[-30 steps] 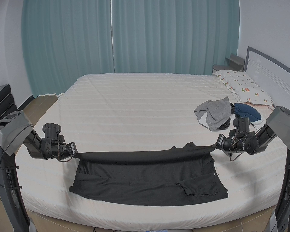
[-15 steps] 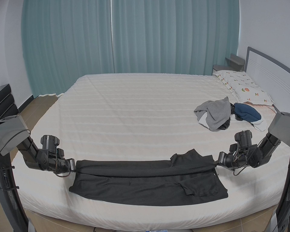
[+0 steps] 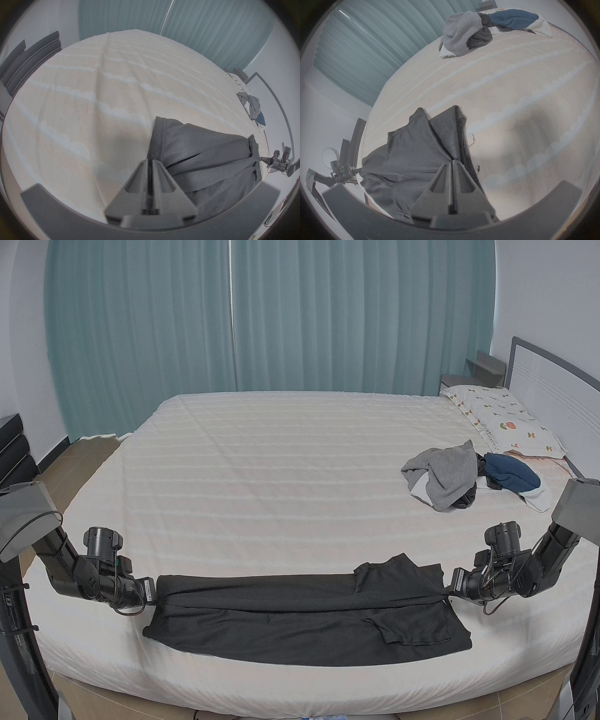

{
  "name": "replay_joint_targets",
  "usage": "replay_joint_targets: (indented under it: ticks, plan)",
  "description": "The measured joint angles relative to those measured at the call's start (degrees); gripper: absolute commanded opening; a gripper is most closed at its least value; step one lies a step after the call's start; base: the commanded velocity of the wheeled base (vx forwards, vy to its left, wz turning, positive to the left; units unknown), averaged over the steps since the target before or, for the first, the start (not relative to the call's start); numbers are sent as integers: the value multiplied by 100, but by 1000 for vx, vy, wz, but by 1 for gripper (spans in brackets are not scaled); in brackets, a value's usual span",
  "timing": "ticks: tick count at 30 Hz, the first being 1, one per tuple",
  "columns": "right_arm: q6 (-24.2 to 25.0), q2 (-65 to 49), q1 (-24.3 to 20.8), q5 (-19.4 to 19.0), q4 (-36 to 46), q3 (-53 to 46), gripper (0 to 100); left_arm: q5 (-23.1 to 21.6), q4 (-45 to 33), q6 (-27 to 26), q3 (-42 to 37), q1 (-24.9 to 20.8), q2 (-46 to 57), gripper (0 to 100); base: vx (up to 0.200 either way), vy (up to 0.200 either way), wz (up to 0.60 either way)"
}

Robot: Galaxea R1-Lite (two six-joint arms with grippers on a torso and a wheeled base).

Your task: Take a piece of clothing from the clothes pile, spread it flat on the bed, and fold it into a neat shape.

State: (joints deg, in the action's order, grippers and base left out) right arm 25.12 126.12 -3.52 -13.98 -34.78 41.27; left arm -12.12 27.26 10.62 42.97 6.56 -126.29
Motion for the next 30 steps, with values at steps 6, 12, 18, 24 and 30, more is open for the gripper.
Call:
replay_joint_targets:
  ticks: [6,12,18,24,30]
  plan:
    - [41,-46,-28,-2,-217,-95,100,16,-5,2,-59,2,63,100,0,0,0]
    - [345,-330,-13,-16,-239,-76,100,-4,-28,54,-87,35,290,100,0,0,0]
    - [1147,-413,-22,-49,-246,93,100,-26,-28,443,16,46,461,100,0,0,0]
    - [2094,-226,-38,-68,-252,427,100,-82,-33,1314,402,-2,455,100,0,0,0]
    - [2866,-73,-30,-174,-250,584,100,-561,-74,1908,612,-48,358,100,0,0,0]
